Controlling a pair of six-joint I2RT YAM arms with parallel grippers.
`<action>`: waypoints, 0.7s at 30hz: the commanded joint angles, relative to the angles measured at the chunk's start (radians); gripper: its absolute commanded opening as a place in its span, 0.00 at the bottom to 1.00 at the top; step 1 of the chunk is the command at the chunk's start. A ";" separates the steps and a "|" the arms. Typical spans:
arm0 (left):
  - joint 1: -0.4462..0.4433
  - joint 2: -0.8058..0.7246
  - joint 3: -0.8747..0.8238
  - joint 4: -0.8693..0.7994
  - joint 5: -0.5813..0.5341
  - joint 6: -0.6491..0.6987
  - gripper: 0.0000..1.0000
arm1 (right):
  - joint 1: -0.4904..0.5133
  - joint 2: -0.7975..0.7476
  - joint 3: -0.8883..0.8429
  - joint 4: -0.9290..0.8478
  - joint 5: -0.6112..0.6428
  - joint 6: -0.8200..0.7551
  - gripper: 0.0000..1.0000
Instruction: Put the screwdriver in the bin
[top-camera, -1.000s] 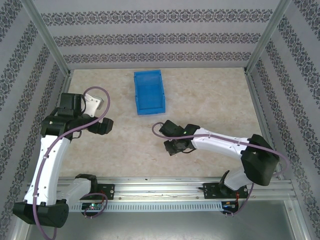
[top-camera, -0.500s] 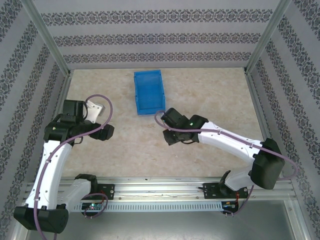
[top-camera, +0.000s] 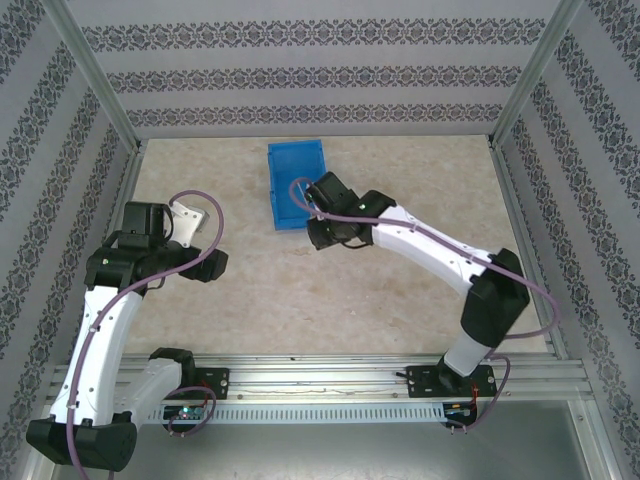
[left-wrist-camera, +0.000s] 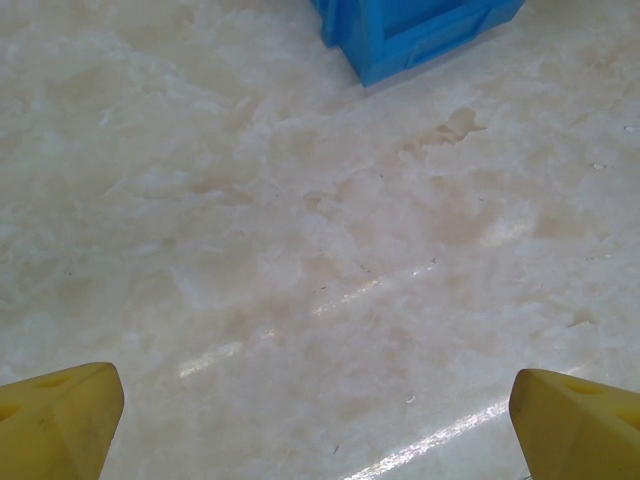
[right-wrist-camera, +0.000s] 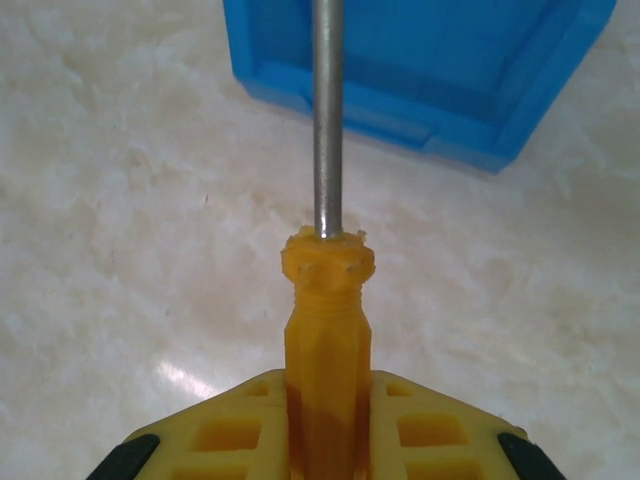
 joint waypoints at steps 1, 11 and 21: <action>-0.009 -0.004 0.007 -0.001 0.027 0.040 0.99 | -0.032 0.096 0.124 0.005 -0.014 -0.035 0.17; -0.008 -0.020 0.015 -0.020 0.032 0.089 0.99 | -0.100 0.459 0.547 -0.047 -0.024 -0.037 0.18; -0.009 -0.048 0.008 -0.045 0.052 0.091 0.99 | -0.113 0.670 0.747 -0.049 -0.027 0.008 0.18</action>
